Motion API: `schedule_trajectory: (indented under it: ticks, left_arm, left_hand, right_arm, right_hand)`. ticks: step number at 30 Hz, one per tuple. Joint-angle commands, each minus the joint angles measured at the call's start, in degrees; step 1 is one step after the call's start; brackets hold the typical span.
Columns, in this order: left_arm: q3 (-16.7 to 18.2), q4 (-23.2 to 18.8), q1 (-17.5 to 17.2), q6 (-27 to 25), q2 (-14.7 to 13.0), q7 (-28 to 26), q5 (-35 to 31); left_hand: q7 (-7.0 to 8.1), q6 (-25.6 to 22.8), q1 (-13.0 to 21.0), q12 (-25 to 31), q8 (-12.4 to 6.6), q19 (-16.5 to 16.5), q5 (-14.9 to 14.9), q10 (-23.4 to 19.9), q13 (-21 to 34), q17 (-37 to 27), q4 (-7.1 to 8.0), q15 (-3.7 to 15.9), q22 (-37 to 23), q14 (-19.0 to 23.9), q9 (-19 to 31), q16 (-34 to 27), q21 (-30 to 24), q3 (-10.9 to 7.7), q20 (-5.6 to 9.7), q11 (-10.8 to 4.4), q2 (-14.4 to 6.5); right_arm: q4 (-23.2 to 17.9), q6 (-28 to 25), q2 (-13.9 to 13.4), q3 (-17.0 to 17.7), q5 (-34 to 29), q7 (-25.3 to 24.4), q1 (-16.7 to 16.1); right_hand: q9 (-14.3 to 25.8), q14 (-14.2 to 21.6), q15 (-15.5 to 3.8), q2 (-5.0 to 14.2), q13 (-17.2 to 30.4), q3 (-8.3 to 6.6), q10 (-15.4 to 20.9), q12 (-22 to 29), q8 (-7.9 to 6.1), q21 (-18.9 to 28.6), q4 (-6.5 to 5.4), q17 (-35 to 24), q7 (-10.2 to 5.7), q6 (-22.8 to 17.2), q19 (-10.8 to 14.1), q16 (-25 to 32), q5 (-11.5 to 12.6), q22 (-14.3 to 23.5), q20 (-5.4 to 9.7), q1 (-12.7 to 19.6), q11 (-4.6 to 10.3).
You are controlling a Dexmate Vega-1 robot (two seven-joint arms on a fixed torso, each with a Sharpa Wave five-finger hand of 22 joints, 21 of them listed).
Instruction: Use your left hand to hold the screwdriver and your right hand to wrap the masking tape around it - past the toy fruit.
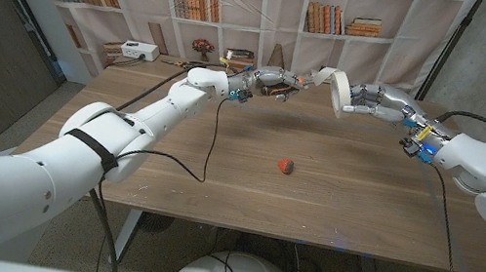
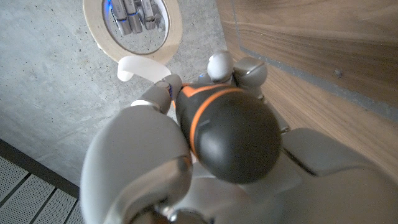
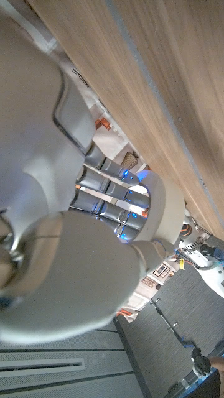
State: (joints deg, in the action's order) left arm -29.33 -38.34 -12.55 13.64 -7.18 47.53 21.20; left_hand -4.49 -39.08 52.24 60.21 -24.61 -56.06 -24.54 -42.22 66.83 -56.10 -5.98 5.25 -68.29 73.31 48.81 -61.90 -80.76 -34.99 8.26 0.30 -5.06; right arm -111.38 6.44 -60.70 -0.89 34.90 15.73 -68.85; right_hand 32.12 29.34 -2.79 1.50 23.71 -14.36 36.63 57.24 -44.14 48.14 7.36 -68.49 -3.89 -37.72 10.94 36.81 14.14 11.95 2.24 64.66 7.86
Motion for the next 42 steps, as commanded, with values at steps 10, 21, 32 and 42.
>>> schedule_trajectory:
  ticks: [10,21,32,42]
  left_arm:
    - [-1.2,-7.6,-2.4,-4.7,-1.7,-1.6,0.0]
    - [-1.7,-12.8,-3.9,-9.0,-3.7,-1.3,1.4]
    - [-2.1,-13.1,-3.5,-10.4,-4.0,-0.4,2.4]
    - [-2.2,-10.2,-2.1,-10.2,-3.2,1.1,2.8]
  left_hand:
    - [0.02,-0.5,-0.4,0.2,-0.47,0.0,0.0,0.0,0.1,-0.5,12.96,5.71,-0.3,5.6,0.1,-0.3,0.0,-13.43,4.10,-0.10,-3.4]
    - [-0.02,-0.4,-0.4,0.3,-0.53,-0.2,0.1,-0.3,0.1,-0.5,12.88,5.73,-0.1,5.6,0.1,-0.3,0.0,-13.35,4.13,-0.07,-3.4]
    - [-0.12,-0.5,-0.3,0.4,-0.64,-0.3,0.2,-0.1,0.2,-0.5,12.80,5.78,-0.2,5.6,0.0,-0.2,-0.1,-13.35,4.14,-0.02,-3.5]
    - [-0.19,-0.3,-0.3,0.4,-0.78,-0.2,0.3,-0.1,0.0,-0.3,12.84,5.66,-0.1,5.6,0.2,0.0,-0.1,-13.29,4.13,0.03,-3.5]
  right_arm:
    - [-1.5,-11.2,-0.9,3.8,-2.6,3.3,-5.0]
    - [3.3,-12.8,0.6,-1.9,-3.7,3.6,0.7]
    - [8.7,-12.5,2.8,-9.5,-5.7,2.5,8.7]
    - [15.8,-9.2,8.1,-14.8,-7.9,-1.8,15.4]
  right_hand:
    - [4.1,-0.1,-9.18,9.77,25.7,-11.39,0.1,0.5,-3.62,0.6,-10.80,-0.4,0.45,-0.1,-0.7,-0.1,-0.1,-0.1,2.01,-9.2,-0.22]
    - [3.8,-0.3,-9.15,9.81,25.6,-11.53,0.0,0.7,-3.65,0.9,-10.68,-0.5,0.60,0.0,-0.9,-0.1,-0.2,-0.1,1.96,-9.1,-0.29]
    - [3.6,-0.3,-9.09,9.81,25.6,-11.54,0.0,0.9,-3.70,1.2,-10.63,-0.6,0.59,-0.1,-1.0,0.1,-0.3,-0.2,1.91,-9.1,-0.22]
    - [3.6,-0.4,-9.04,9.78,25.5,-11.51,-0.1,1.0,-3.84,1.5,-10.65,-0.7,0.44,0.0,-1.2,0.2,-0.4,-0.2,1.89,-9.2,-0.09]
